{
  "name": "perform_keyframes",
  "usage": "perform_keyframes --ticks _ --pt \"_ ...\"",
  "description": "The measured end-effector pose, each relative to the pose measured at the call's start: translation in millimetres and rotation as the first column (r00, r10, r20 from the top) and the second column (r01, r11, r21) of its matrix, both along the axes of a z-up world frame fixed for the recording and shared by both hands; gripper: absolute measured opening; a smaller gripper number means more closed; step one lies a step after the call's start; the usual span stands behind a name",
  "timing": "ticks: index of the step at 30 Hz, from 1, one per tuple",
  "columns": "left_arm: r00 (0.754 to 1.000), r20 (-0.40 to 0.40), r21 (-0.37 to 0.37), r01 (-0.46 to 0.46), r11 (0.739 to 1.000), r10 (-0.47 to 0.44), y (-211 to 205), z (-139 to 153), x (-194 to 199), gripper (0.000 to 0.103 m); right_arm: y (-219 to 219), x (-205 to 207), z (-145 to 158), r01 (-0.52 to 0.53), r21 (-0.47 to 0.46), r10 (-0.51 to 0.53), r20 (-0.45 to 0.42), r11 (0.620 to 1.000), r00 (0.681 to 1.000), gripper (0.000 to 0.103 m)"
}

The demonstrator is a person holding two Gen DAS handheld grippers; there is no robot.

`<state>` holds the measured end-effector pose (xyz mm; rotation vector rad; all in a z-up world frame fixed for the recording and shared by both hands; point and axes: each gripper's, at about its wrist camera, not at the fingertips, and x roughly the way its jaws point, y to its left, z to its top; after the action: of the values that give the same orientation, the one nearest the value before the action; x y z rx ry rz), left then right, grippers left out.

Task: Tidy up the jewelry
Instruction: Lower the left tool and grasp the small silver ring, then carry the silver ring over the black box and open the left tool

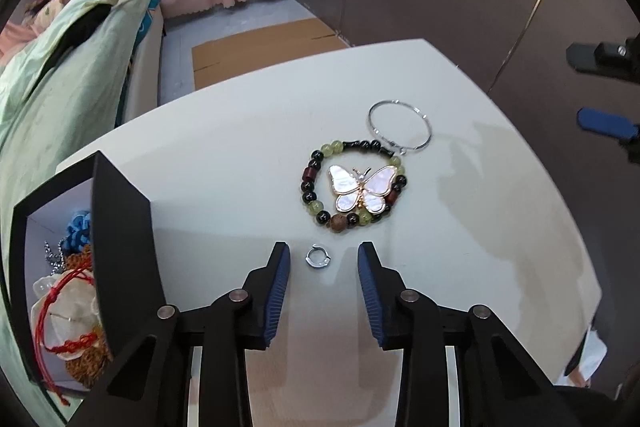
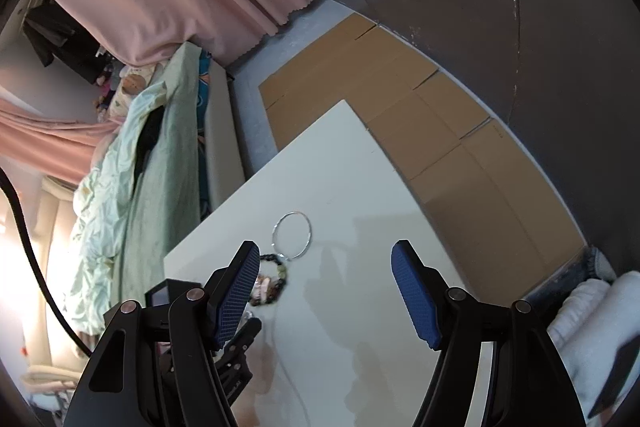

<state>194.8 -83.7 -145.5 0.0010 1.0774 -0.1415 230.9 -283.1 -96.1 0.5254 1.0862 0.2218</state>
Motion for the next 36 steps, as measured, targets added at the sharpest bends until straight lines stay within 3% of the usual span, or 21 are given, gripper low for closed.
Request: perform_keyframes --ticks 5,8,13,24,36 --pt "0.999 0.02 0.046 0.025 0.999 -0.026 -6 0 0 0.03 0 4 0 -0.004 -0.016 0.004 0.005 1.0 1.0 0.069" --pt "0.999 0.016 0.052 0.043 0.998 -0.044 -8 0 0 0.013 3 6 -3 -0.013 -0.023 0.013 -0.004 1.0 1.0 0.069" --pt "0.999 0.01 0.023 0.034 0.999 -0.035 -4 3 -2 0.013 17 10 -9 -0.054 -0.052 0.053 -0.018 0.997 0.998 0.069" --pt "0.994 0.102 -0.061 -0.031 0.998 0.037 24 42 -6 0.013 60 26 -31 -0.126 -0.112 0.119 -0.068 0.986 0.991 0.069" --pt "0.971 0.159 -0.161 -0.155 0.975 0.18 78 72 -9 0.013 103 44 -48 -0.187 -0.225 0.172 -0.084 0.956 0.982 0.069"
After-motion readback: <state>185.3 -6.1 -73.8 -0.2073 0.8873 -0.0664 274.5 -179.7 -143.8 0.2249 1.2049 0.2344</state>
